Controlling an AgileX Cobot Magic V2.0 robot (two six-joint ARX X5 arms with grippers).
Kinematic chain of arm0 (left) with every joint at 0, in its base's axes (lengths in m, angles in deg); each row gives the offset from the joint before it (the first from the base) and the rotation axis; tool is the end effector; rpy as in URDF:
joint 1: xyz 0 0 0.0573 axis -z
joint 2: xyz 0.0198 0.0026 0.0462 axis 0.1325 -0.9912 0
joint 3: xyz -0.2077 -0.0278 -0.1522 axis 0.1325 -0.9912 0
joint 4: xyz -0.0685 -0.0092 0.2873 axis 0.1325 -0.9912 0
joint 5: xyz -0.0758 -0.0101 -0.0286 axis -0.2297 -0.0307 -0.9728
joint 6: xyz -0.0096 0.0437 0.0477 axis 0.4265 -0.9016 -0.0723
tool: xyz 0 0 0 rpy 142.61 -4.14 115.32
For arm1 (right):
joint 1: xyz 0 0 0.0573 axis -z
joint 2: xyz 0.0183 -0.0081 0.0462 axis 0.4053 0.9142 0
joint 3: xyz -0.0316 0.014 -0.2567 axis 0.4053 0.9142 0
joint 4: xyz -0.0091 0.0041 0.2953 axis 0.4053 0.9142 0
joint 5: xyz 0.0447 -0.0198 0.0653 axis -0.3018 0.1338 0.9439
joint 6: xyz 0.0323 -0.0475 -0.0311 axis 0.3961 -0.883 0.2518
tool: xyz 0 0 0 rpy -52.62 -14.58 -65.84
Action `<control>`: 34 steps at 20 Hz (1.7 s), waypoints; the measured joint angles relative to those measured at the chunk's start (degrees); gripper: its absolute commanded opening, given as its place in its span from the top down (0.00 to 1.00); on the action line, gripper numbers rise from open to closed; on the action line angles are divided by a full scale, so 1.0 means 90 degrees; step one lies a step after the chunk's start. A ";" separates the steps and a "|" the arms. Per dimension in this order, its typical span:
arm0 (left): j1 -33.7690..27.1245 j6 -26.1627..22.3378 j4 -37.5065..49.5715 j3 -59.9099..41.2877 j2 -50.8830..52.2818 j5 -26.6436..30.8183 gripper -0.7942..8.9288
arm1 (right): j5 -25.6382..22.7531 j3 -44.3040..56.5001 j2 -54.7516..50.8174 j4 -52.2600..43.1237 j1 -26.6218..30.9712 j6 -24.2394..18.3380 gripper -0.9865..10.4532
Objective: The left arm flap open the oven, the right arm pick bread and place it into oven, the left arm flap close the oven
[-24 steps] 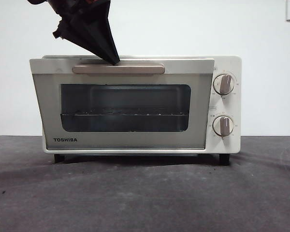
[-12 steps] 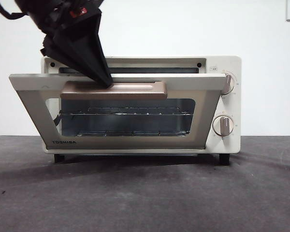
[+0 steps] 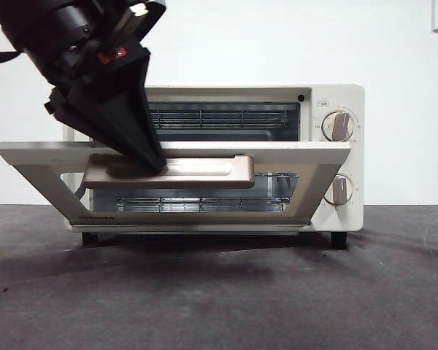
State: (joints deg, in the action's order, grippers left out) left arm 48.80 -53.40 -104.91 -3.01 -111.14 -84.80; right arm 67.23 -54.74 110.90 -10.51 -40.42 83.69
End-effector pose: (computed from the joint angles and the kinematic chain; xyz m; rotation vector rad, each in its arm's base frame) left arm 0.2287 -0.2143 0.2094 0.2801 0.8957 -0.9032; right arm 0.1190 0.0575 0.3515 0.3416 0.5851 0.6639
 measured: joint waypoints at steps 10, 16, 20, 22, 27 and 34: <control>0.0342 0.0634 0.0843 -0.0964 0.0000 0.0299 0.90 | 0.0000 0.0002 0.0000 0.0000 0.0000 0.0000 0.80; 0.0512 0.0780 0.0559 -0.0971 0.0129 0.0277 0.90 | 0.0027 0.0000 0.0000 0.0005 0.0000 0.0002 0.80; 0.0510 0.0928 -0.0170 -0.0636 0.1183 0.0279 0.90 | 0.0403 0.0000 0.0257 0.0138 0.0000 0.0017 0.80; 0.0510 0.0979 -0.0381 -0.0328 0.1851 0.0277 0.90 | 0.0595 0.0000 0.0619 0.0172 0.0000 0.0017 0.80; 0.0510 0.1314 -0.0780 0.0044 0.3271 0.0631 0.90 | 0.0537 0.0002 0.1690 -0.0279 -0.0644 0.0034 0.80; 0.0508 0.1506 -0.1229 0.0272 0.4238 0.0954 0.90 | -0.0843 0.0000 0.2730 -0.1727 -0.1870 0.0590 0.80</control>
State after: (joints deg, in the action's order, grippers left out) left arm 53.37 -39.84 -115.97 -0.56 -73.00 -76.21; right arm 59.65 -54.74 135.47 -26.05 -57.25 89.00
